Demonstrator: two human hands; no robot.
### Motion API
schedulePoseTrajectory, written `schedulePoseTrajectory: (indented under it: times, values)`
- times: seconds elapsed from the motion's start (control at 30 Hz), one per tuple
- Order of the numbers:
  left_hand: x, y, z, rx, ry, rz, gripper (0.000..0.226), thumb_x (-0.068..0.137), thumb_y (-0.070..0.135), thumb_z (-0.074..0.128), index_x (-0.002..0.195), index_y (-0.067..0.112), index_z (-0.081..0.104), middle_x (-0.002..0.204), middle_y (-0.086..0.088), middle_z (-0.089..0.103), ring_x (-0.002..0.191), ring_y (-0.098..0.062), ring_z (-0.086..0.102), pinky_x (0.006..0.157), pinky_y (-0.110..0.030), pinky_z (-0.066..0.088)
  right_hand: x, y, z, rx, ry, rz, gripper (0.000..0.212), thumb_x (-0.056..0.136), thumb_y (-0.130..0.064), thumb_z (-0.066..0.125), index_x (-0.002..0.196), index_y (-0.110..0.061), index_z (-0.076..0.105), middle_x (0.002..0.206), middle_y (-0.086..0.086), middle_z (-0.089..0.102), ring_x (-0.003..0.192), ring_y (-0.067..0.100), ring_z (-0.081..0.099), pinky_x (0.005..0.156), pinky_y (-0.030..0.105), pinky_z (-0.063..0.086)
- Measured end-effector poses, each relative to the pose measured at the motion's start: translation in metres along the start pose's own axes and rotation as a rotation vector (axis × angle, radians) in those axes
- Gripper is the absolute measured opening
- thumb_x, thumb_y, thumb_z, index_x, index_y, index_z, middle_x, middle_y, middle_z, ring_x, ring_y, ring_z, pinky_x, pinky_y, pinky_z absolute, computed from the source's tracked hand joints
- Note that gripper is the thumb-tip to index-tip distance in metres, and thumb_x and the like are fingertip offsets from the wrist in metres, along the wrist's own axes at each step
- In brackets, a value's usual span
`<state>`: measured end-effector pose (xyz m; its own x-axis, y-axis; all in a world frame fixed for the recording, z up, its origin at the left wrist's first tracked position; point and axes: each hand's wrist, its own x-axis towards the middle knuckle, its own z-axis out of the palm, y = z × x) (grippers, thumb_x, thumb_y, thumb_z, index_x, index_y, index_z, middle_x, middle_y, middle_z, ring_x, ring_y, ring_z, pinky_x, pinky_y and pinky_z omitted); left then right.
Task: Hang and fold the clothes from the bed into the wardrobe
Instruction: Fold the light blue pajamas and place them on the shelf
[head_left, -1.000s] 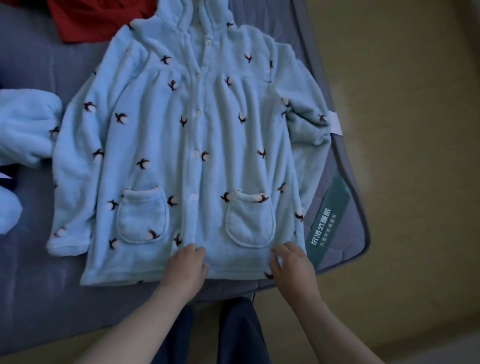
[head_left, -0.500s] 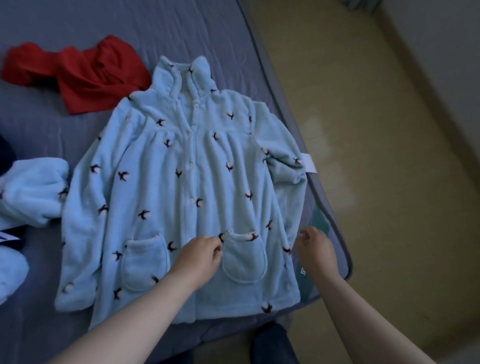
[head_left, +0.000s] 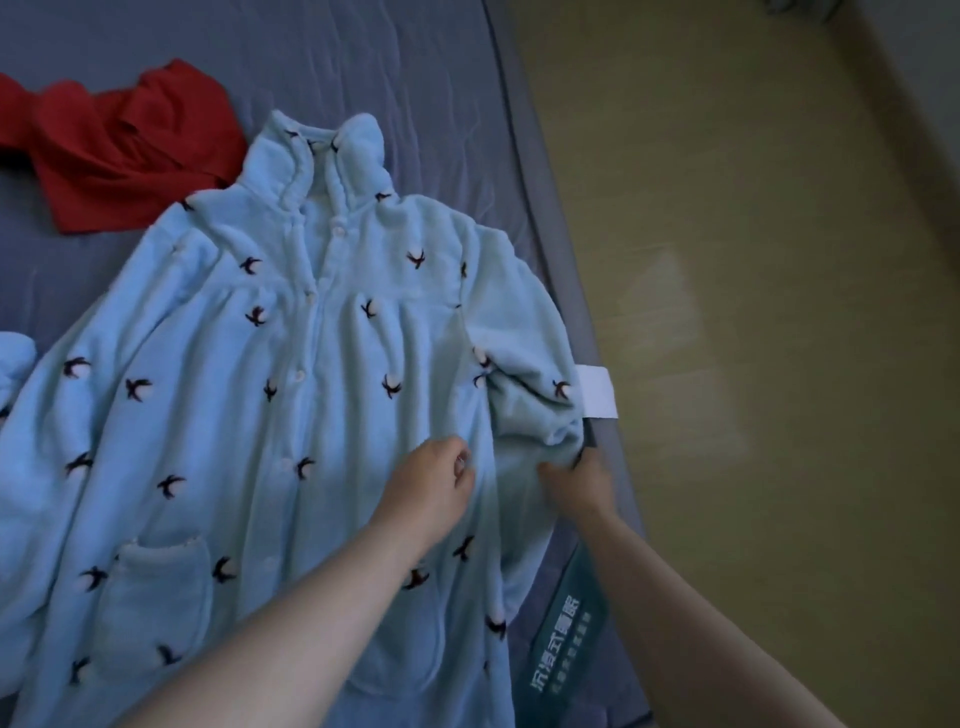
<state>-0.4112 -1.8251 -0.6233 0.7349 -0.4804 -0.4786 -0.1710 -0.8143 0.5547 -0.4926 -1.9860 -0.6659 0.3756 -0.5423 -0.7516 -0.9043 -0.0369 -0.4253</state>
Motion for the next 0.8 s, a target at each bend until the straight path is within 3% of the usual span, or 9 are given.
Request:
schedulePoseTrajectory:
  times: [0.13,0.27,0.37,0.47,0.6,0.63,0.7,0.73,0.8]
  values:
    - [0.027,0.022,0.027,-0.118,0.012,-0.068,0.035,0.092,0.022,0.054,0.125,0.010,0.050,0.098,-0.003,0.061,0.093,-0.022,0.058,0.083,-0.029,0.045,0.009,0.012,-0.008,0.183,0.085,-0.152,0.016,0.087,-0.007,0.055,0.077,-0.007,0.042,0.065,0.006,0.043,0.055,0.014,0.034,0.041,0.016,0.025]
    - [0.044,0.039,0.033,-0.136,0.000,-0.111,0.044,0.093,0.037,0.053,0.128,0.011,0.049,0.113,-0.005,0.061,0.101,-0.020,0.059,0.090,-0.035,0.049,0.011,0.011,-0.055,0.203,0.449,-0.284,0.017,0.081,-0.009,0.056,0.071,-0.018,0.047,0.062,-0.004,0.049,0.055,0.013,0.042,0.051,0.029,0.035]
    - [0.062,0.058,0.035,-0.101,-0.017,-0.143,0.049,0.093,0.044,0.052,0.128,0.010,0.050,0.119,-0.006,0.060,0.107,-0.021,0.058,0.093,-0.037,0.048,0.026,0.009,-0.106,0.259,0.567,-0.310,0.012,0.081,-0.008,0.058,0.084,-0.019,0.058,0.079,0.002,0.061,0.073,0.019,0.055,0.064,0.031,0.043]
    - [0.078,0.077,0.041,-0.212,-0.004,-0.214,0.050,0.089,0.054,0.051,0.109,0.010,0.060,0.103,-0.002,0.064,0.098,-0.020,0.061,0.083,-0.035,0.049,0.033,0.017,-0.133,0.151,0.457,-0.363,0.029,0.079,-0.011,0.060,0.098,-0.033,0.060,0.089,-0.010,0.062,0.081,0.010,0.057,0.064,0.021,0.042]
    - [0.094,0.102,0.051,-0.485,0.065,-0.404,0.078,0.063,0.084,0.045,0.080,0.010,0.065,0.078,0.004,0.063,0.082,-0.021,0.064,0.070,-0.034,0.052,0.026,0.033,-0.128,-0.041,0.279,-0.525,0.038,0.073,-0.011,0.065,0.110,-0.021,0.068,0.094,-0.006,0.066,0.082,0.016,0.061,0.071,0.031,0.049]
    - [0.099,0.104,0.055,-0.553,0.096,-0.451,0.078,0.057,0.085,0.046,0.083,0.014,0.066,0.085,0.003,0.066,0.088,-0.020,0.064,0.072,-0.034,0.051,0.023,0.039,-0.123,-0.043,0.206,-0.589,0.034,0.072,-0.015,0.066,0.105,-0.021,0.071,0.087,-0.009,0.066,0.078,0.014,0.062,0.069,0.031,0.050]
    - [0.104,0.107,0.061,-0.740,0.141,-0.546,0.087,0.054,0.076,0.058,0.110,0.009,0.066,0.111,-0.001,0.066,0.105,-0.021,0.061,0.091,-0.036,0.049,0.014,0.045,-0.113,-0.012,0.016,-0.610,0.014,0.073,-0.035,0.065,0.083,-0.026,0.071,0.066,-0.014,0.059,0.062,0.001,0.055,0.060,0.027,0.044]
    - [0.103,0.107,0.063,-0.795,0.155,-0.575,0.090,0.055,0.069,0.064,0.118,0.005,0.062,0.117,-0.004,0.065,0.108,-0.022,0.061,0.096,-0.039,0.049,0.012,0.045,-0.110,0.027,-0.072,-0.556,0.027,0.077,-0.048,0.063,0.069,-0.023,0.066,0.057,-0.009,0.055,0.056,-0.001,0.049,0.054,0.028,0.040]
    - [0.101,0.100,0.066,-0.772,0.152,-0.553,0.074,0.058,0.055,0.070,0.111,0.004,0.065,0.111,-0.006,0.068,0.103,-0.023,0.064,0.093,-0.043,0.052,0.021,0.044,-0.105,0.174,-0.069,-0.394,0.054,0.084,-0.058,0.058,0.061,-0.009,0.062,0.052,0.001,0.058,0.052,0.000,0.048,0.052,0.032,0.038]
